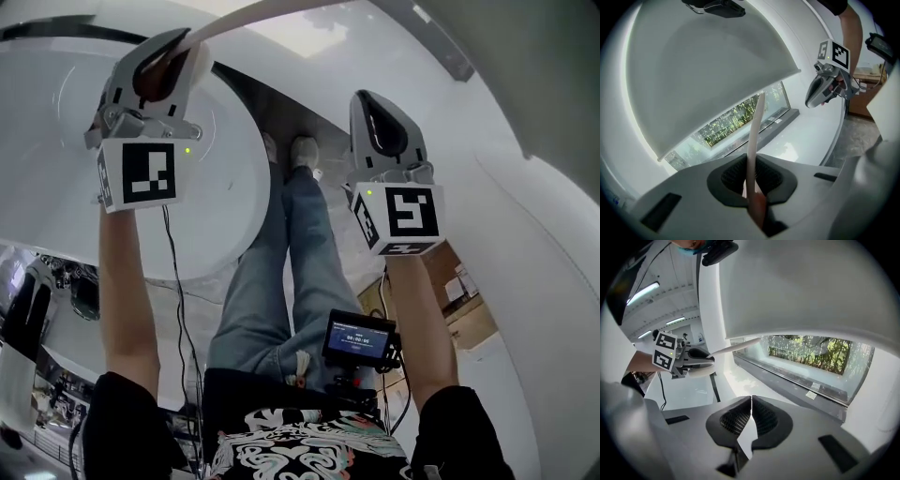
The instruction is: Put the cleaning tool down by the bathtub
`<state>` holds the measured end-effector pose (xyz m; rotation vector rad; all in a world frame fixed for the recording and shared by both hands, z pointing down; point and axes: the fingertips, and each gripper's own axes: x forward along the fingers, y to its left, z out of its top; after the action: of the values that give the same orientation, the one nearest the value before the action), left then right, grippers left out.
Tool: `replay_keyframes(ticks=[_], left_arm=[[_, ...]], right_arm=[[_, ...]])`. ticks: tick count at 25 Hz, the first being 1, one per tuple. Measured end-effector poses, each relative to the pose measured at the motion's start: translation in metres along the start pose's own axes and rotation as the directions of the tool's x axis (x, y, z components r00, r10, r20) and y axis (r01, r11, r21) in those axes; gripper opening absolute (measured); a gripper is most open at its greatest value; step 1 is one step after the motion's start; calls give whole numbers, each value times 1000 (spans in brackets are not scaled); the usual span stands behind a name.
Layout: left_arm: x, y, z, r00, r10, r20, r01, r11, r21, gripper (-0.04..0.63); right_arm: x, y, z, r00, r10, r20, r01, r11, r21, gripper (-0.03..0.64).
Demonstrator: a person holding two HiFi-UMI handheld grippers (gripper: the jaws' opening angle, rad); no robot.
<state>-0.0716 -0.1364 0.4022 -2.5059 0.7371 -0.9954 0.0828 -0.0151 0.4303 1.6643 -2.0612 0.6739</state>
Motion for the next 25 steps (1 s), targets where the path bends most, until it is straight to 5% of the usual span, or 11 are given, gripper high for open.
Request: replay_keyframes(ticks=[10,17,25], left_arm=[[48,-16,-30,992,-121,-35,125,969,211,35],[87,-39,-36,980,-194,-36,196,939,283,35],[119,-70,-58,958,-273,-90,286,879,381,35]], right_arm=[[29,-10,-27,1000,-17,-16,17,1000,16,28],[37,-10,-47,998,7,-57,-7,1000,4,28],[50,-10,-66,996,17,-92,-15,1000,19,28]])
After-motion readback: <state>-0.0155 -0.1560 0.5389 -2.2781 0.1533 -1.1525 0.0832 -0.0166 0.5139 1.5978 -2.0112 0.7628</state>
